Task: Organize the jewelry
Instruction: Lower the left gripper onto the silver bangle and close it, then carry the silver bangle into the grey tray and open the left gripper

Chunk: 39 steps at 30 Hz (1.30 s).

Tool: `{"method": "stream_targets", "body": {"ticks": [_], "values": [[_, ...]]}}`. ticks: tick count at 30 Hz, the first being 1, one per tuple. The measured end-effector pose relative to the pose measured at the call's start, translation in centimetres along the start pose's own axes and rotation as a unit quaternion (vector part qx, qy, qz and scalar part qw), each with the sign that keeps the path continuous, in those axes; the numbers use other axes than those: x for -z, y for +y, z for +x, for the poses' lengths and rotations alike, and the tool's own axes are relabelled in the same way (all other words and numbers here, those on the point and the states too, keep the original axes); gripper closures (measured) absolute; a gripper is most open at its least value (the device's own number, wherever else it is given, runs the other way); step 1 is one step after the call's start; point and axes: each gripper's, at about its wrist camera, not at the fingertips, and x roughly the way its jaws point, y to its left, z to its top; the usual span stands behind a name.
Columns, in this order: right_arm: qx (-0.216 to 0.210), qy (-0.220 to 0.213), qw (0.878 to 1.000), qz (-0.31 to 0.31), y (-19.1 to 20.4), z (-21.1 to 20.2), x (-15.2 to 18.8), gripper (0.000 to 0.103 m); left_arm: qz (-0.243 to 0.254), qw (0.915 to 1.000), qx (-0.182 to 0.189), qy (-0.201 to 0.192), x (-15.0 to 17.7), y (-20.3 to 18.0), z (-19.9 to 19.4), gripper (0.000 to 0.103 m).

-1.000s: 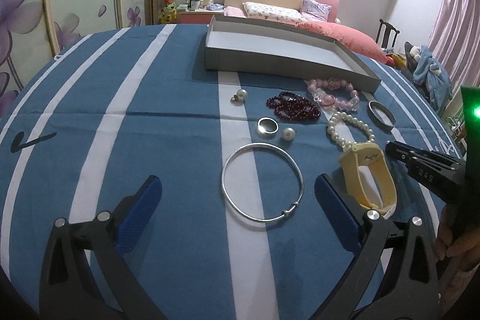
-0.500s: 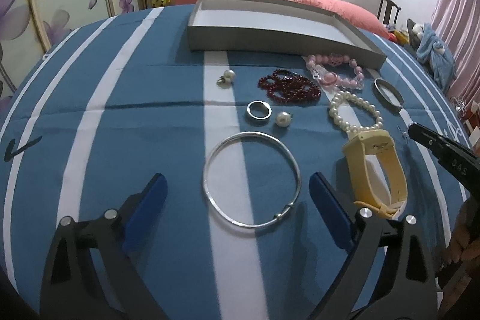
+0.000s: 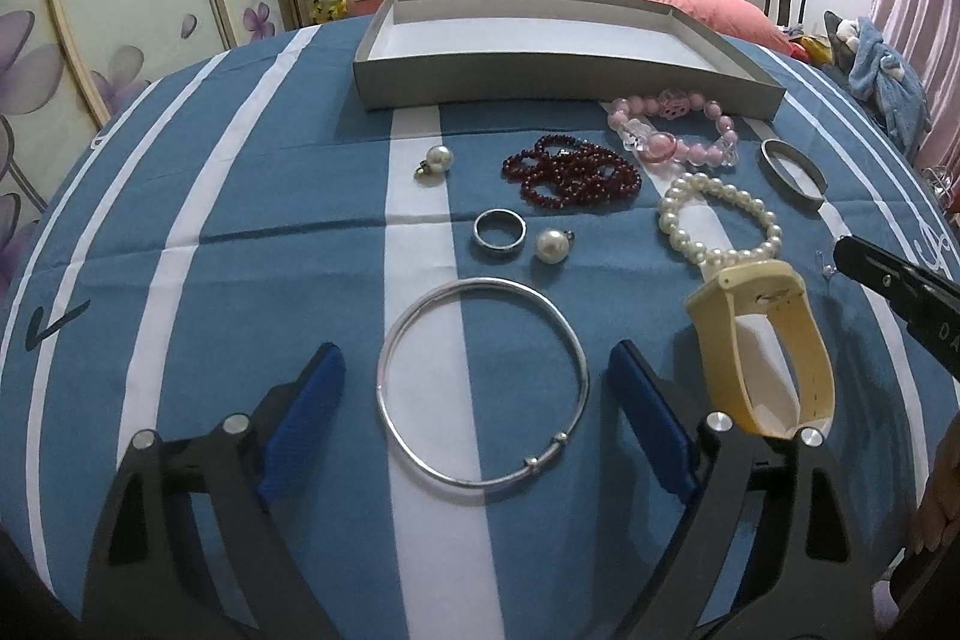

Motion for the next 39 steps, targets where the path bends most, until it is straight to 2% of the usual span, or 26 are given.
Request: {"method": "stream_targets", "body": {"ticks": [6,14,21,24,30,34,39], "values": [[-0.004,-0.004,1.0,0.002,0.0,-0.2,0.0,0.096,-0.002,1.0,0.001,-0.007,0.0,0.1,-0.3,0.034],[-0.012,-0.013,1.0,0.003,0.2,-0.8,0.0,0.096,-0.002,0.9999,0.003,-0.017,0.3,0.2,-0.5,0.035],[-0.02,-0.042,0.999,-0.001,0.5,-2.2,-0.4,0.096,-0.032,0.9989,0.017,-0.031,0.8,1.7,-1.7,0.035],[-0.025,-0.056,0.998,-0.005,0.6,-2.8,-0.8,0.096,-0.045,0.9974,0.019,-0.053,0.6,2.4,-2.7,0.035],[-0.028,-0.094,0.995,-0.022,1.3,-3.9,-2.4,0.096,-0.06,0.9886,0.015,-0.137,-1.4,3.6,-6.0,0.035],[-0.023,-0.127,0.991,-0.037,1.8,-4.6,-4.7,0.096,-0.053,0.9803,0.007,-0.19,-4.5,4.1,-7.7,0.035],[-0.027,-0.162,0.985,-0.055,2.5,-4.2,-8.5,0.096,-0.051,0.9747,0.016,-0.217,-8.7,4.3,-7.6,0.035]]}}
